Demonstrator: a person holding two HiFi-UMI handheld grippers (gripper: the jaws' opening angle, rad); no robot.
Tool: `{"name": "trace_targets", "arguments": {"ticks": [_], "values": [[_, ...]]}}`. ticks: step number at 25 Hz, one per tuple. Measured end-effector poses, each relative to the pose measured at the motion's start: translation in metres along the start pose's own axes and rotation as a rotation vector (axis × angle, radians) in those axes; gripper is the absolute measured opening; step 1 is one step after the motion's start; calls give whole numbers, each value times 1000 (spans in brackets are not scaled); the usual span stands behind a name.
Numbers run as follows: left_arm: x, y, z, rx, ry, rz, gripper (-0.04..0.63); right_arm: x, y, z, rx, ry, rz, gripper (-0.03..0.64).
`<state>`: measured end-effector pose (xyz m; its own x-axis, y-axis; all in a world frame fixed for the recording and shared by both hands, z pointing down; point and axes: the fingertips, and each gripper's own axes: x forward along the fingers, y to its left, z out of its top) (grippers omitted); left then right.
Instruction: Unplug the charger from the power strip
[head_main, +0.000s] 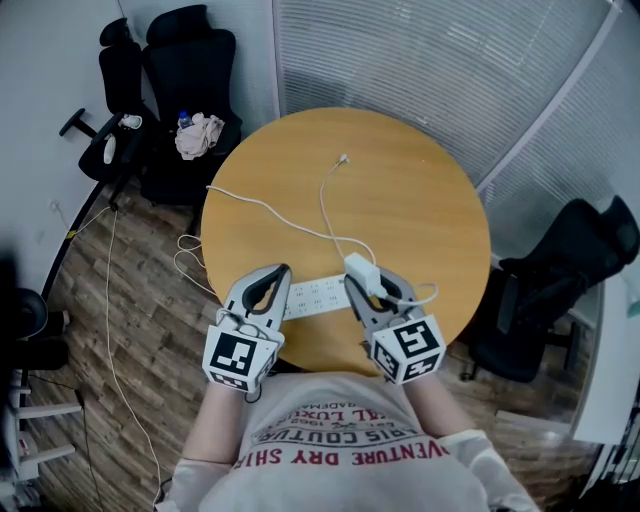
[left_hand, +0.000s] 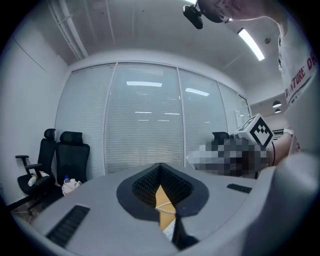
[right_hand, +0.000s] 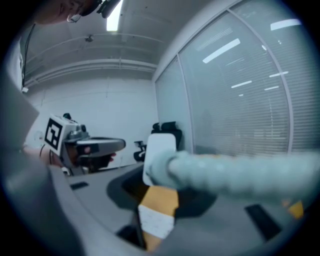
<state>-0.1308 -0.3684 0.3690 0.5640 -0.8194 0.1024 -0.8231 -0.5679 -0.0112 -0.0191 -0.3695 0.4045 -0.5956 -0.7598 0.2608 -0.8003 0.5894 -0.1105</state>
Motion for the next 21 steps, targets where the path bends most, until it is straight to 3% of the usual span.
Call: {"name": "trace_targets", "arguments": {"ticks": [21], "values": [[12, 3, -8, -25, 18, 1, 32, 10, -6, 7, 4, -10, -35, 153]]}}
